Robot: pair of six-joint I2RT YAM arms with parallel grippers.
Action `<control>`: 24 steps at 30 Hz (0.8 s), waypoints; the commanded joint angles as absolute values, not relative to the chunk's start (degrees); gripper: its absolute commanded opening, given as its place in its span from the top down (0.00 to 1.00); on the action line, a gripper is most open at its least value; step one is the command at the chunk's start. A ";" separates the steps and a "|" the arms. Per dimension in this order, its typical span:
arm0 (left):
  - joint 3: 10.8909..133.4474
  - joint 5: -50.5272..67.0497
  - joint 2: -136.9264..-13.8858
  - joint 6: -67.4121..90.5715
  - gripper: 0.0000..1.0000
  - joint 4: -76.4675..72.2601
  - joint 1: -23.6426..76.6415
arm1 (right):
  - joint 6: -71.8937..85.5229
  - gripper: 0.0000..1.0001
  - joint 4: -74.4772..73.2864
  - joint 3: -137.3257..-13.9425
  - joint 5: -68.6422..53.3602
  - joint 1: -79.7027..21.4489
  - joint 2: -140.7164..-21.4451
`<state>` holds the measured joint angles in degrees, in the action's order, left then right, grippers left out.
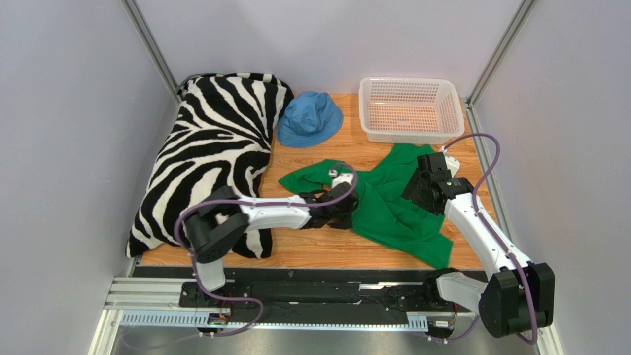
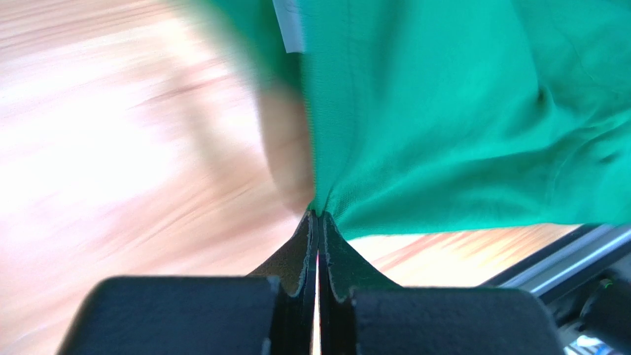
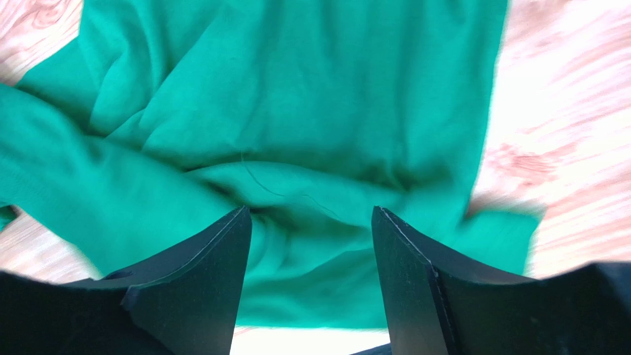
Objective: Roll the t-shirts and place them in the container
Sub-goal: Flatten out the T-shirt at the center of the board.
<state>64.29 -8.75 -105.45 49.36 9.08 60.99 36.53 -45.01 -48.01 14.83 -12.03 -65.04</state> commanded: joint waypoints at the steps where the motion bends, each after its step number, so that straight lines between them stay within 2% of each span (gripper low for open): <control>1: 52.41 -15.90 -87.94 49.31 1.00 17.75 53.28 | 36.73 0.35 -40.96 -48.78 11.78 -12.65 -66.18; 4: 46.41 -15.56 -80.28 47.12 1.00 20.12 44.96 | 37.53 0.35 -39.55 -48.08 11.60 -14.49 -66.97; 9: 46.84 -13.45 -76.47 42.28 1.00 24.17 33.41 | 37.27 0.34 -40.16 -49.13 13.88 -15.12 -68.29; 15: 51.15 -9.76 -77.61 41.83 1.00 26.10 27.86 | 36.48 0.34 -40.87 -49.04 15.12 -10.73 -68.64; 24: 55.37 -7.21 -75.15 41.40 1.00 29.79 23.30 | 38.05 0.41 -42.01 -45.36 15.38 -1.95 -66.54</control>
<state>52.38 -8.99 -77.78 42.96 28.08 26.11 37.06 -42.17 -47.42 14.33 -5.74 -68.55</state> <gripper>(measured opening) 0.007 0.615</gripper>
